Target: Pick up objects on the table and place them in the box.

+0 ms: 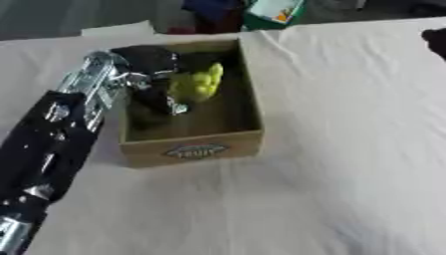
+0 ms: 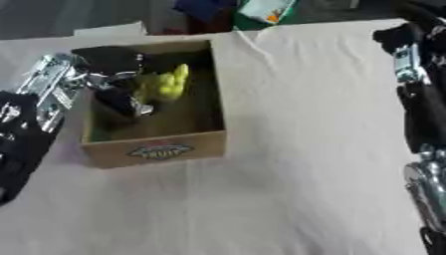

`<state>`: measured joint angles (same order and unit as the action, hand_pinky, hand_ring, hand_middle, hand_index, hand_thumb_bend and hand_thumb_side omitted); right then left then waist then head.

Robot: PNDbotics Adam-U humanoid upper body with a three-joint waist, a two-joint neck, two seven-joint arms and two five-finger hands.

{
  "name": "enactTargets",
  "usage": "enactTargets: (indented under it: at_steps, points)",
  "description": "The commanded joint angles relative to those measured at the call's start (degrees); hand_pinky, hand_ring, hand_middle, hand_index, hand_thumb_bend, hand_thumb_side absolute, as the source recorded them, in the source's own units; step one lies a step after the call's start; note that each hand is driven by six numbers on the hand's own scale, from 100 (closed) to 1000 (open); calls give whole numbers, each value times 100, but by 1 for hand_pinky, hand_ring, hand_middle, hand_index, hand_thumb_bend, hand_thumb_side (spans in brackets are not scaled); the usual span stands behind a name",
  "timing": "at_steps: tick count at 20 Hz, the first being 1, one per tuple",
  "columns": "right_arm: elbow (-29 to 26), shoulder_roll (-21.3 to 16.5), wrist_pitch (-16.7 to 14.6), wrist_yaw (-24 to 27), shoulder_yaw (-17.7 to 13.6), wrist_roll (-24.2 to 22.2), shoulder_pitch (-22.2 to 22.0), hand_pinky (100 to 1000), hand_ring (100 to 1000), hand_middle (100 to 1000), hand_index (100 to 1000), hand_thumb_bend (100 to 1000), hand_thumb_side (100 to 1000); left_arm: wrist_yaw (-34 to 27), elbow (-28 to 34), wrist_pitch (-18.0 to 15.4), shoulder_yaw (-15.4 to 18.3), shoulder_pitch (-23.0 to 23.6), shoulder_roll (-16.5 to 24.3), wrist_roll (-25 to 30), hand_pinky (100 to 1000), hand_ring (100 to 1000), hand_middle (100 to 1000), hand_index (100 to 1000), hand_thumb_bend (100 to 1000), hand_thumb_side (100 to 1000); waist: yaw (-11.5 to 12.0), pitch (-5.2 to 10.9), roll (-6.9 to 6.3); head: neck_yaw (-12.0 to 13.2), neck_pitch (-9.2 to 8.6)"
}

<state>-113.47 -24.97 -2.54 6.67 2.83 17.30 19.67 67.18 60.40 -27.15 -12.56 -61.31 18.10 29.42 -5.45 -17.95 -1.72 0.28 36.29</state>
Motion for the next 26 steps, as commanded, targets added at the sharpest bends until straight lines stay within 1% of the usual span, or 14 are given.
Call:
enactTargets:
  at_steps: [1, 3, 4, 7, 10, 12, 14, 15, 16, 18, 19, 22, 24, 26]
  points:
    - [-113, -60, 4, 10, -51, 36, 51, 897, 786, 610, 855, 100, 609, -18, 158, -71, 8, -76, 106, -11, 667, 866, 864, 1000, 589, 724, 5, 126, 12, -23, 56]
    - [-113, -58, 2, 9, -51, 36, 51, 897, 786, 610, 855, 100, 609, -93, 192, -125, 16, -67, 113, -4, 676, 873, 876, 1000, 621, 703, 8, 124, 15, -28, 62]
    - [-113, -56, 4, 8, -52, 38, 46, 897, 786, 610, 855, 100, 608, -144, 208, -148, 25, -61, 119, 3, 673, 870, 870, 1000, 618, 708, 10, 123, 16, -31, 66]
    - [-113, -55, 8, -1, -52, 44, 32, 897, 786, 610, 855, 100, 606, -322, 344, -108, 70, -43, 154, -130, 649, 848, 839, 987, 555, 746, 24, 125, 13, -39, 75]
    - [-113, -65, 8, -13, -61, 58, 13, 897, 786, 610, 855, 100, 606, -710, 730, 89, 189, -18, 240, -542, 614, 811, 787, 918, 413, 815, 63, 133, 6, -68, 98]
    - [-113, -78, 3, -25, -77, 78, -11, 896, 786, 610, 854, 100, 606, -1085, 1152, 370, 296, 7, 358, -1040, 593, 769, 728, 878, 236, 818, 106, 142, 2, -116, 125]
    - [-113, -86, -2, -31, -92, 103, -25, 896, 786, 610, 855, 100, 603, -1499, 1512, 703, 376, 28, 461, -1555, 572, 745, 703, 873, 174, 811, 150, 153, -4, -152, 171]
    - [-113, -91, -7, -29, -95, 110, -22, 895, 786, 610, 854, 100, 606, -1768, 1686, 888, 405, 45, 514, -1802, 559, 729, 684, 861, 112, 793, 171, 158, -6, -167, 193]
    - [-113, -101, -11, -30, -97, 114, -24, 895, 786, 611, 854, 100, 607, -2095, 1876, 1071, 435, 69, 572, -2051, 552, 721, 672, 853, 100, 784, 197, 162, -6, -190, 216]
    - [-113, -126, -15, -35, -102, 118, -36, 895, 786, 611, 854, 100, 609, -2892, 2315, 1384, 439, 169, 745, -2506, 501, 672, 613, 785, 100, 730, 248, 171, -4, -233, 267]
    - [-113, -136, -18, -37, -103, 120, -39, 895, 786, 611, 854, 100, 610, -3291, 2526, 1499, 419, 235, 842, -2676, 484, 658, 602, 778, 100, 717, 266, 174, -4, -244, 285]
    - [-113, -160, -39, -43, -112, 125, -39, 894, 786, 611, 854, 100, 614, -4483, 3139, 1711, 449, 454, 1138, -3118, 428, 606, 551, 749, 100, 659, 315, 177, 1, -281, 297]
    - [-113, -167, -54, -50, -130, 145, -53, 894, 785, 611, 853, 100, 613, -5179, 3544, 1782, 560, 623, 1360, -3453, 424, 601, 550, 742, 100, 638, 352, 179, 10, -308, 280]
    - [-113, -170, -71, -59, -152, 178, -75, 894, 785, 611, 854, 100, 611, -5679, 3906, 1817, 701, 822, 1568, -3761, 424, 599, 550, 738, 100, 633, 401, 181, 22, -332, 265]
